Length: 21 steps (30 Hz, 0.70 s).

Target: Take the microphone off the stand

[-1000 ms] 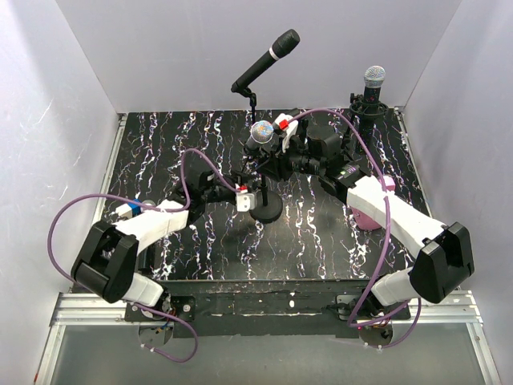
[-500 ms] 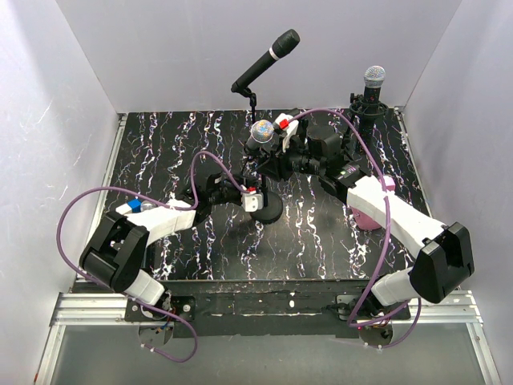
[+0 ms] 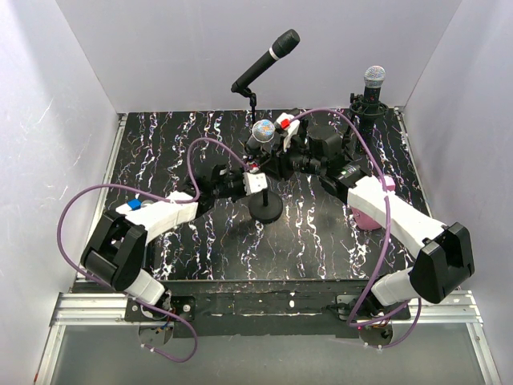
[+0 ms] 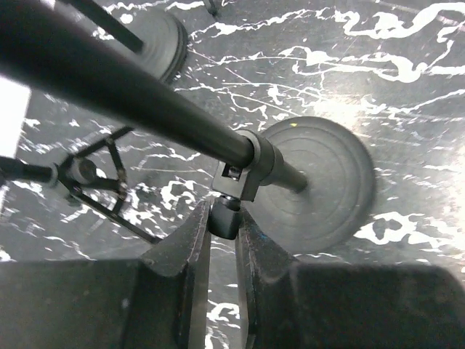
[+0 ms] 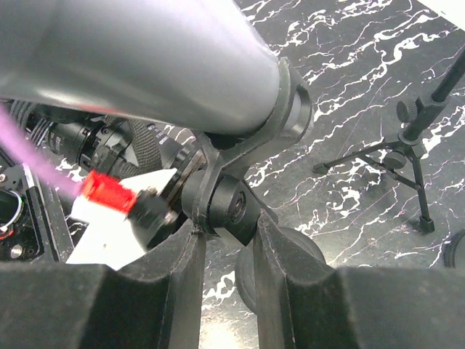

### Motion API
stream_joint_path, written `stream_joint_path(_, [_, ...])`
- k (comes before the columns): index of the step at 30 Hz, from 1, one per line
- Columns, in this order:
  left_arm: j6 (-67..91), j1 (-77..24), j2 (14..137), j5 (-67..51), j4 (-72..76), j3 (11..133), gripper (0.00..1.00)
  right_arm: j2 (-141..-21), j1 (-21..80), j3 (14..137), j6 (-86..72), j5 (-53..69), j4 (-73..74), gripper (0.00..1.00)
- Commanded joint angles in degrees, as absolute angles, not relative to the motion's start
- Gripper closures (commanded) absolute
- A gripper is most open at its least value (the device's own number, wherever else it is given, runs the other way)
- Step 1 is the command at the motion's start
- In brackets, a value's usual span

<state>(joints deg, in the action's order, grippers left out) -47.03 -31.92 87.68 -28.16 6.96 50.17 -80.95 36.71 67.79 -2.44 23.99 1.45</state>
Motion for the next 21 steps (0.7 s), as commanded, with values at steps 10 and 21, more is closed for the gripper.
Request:
stream_joint_path(10, [10.9,-20.4,87.4,-47.2,-4.1,61.2,1.00,-80.1,37.7,66.7,-1.3,27.8,7.5,0.99])
stream_joint_path(21, [57.3,-15.6,108.8,-78.5,5.4,68.8,1.00,-82.6,37.8,69.5,-1.1,28.4,7.9,0.99])
